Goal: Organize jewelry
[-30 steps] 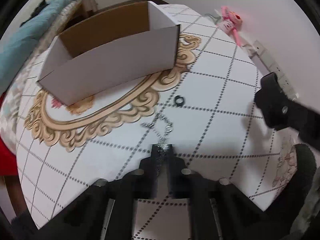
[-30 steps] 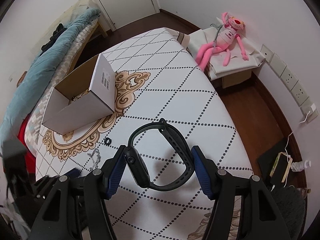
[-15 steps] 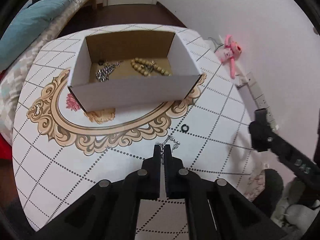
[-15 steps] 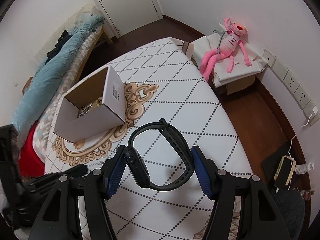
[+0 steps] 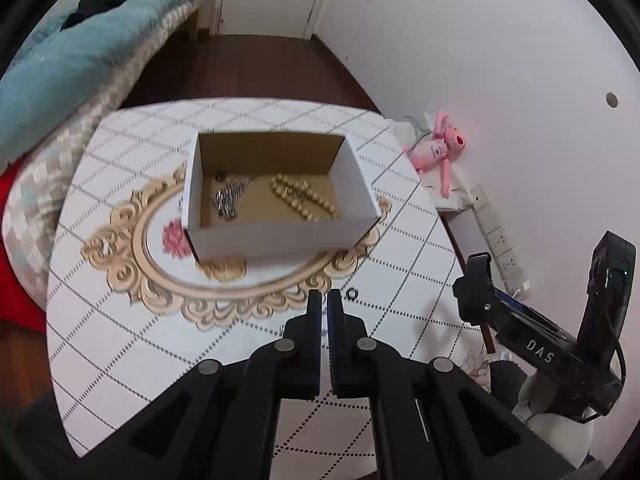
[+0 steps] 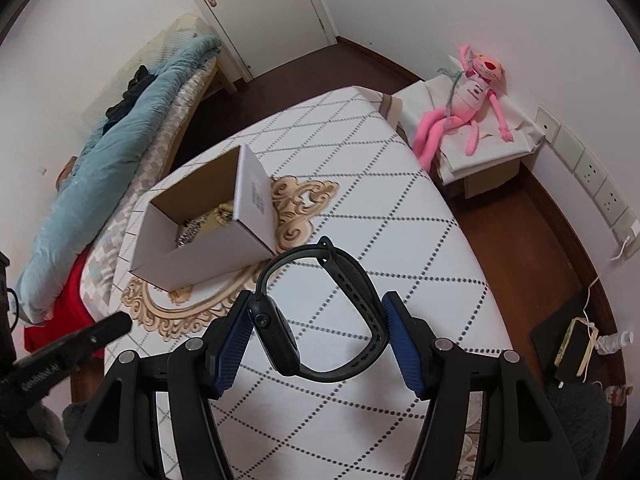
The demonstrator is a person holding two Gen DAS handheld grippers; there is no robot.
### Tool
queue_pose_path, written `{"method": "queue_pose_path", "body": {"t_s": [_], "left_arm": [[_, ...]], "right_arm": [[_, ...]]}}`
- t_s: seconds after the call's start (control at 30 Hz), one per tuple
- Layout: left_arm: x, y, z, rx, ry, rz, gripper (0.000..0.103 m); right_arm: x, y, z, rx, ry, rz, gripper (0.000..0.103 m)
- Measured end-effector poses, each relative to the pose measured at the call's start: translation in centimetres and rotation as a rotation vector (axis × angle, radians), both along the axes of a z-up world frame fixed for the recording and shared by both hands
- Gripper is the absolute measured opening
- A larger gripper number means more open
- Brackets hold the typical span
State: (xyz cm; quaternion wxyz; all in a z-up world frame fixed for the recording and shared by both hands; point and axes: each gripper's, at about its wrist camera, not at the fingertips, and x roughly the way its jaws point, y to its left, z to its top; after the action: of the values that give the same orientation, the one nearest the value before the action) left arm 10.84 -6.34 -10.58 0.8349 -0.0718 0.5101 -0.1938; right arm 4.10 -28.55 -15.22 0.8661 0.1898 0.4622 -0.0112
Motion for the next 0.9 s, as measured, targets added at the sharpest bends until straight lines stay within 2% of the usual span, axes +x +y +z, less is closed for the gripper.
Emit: {"method": "queue_pose_path", "body": {"t_s": [0.07,0.13,0.27,0.33,0.53,0.57,0.63,0.7,0.73,0.8,0.9], "left_arm": [[0.5,-0.1,-0.4,-0.001,0.016,-0.002,0.001],[0.8,-0.2,-1.5,0.051,0.04,0.008,0.004],[1.5,-1.1,-6.3,0.12,0.154,0.029,0.006],[1.7,-1.4,-8.1,0.143,0.177,0.038,0.006],[1.5,-1.2,-10.8,0.119,0.199,0.099,0.006],[1.3,-1.2,-10.7,0.112,0.175,0.102,0.007],[1.1,-1.5,-10.7,0.127,0.166,0.075,0.012],[1.1,-1.9,-10.7,0.128,0.166,0.04,0.031],[1.0,-2.0,-10.7,0.124,0.164,0.028,0.036],[0.8,-2.4,-10.8,0.13,0.154,0.013,0.038],[0.3,-3.6,-10.8,0.185,0.124,-0.029,0.038]], "right_arm": [[0.3,0.3,0.4,-0.004,-0.007,0.009,0.066],[0.6,0.6,0.6,-0.004,-0.005,0.014,0.066],[0.8,0.9,0.0,-0.01,0.007,0.02,0.066],[0.8,0.9,-0.6,-0.006,0.021,0.018,0.066],[0.5,0.4,-1.4,-0.006,0.044,-0.002,0.066],[0.5,0.2,-1.5,-0.006,0.046,-0.006,0.066],[0.7,-0.3,-1.7,-0.001,0.052,-0.018,0.066],[0.8,-0.6,-2.0,0.0,0.056,-0.029,0.066],[0.9,-0.8,-2.1,0.004,0.059,-0.033,0.066],[1.0,-0.8,-2.3,0.009,0.065,-0.036,0.066],[1.0,-0.6,-2.6,0.006,0.07,-0.033,0.066]]}}
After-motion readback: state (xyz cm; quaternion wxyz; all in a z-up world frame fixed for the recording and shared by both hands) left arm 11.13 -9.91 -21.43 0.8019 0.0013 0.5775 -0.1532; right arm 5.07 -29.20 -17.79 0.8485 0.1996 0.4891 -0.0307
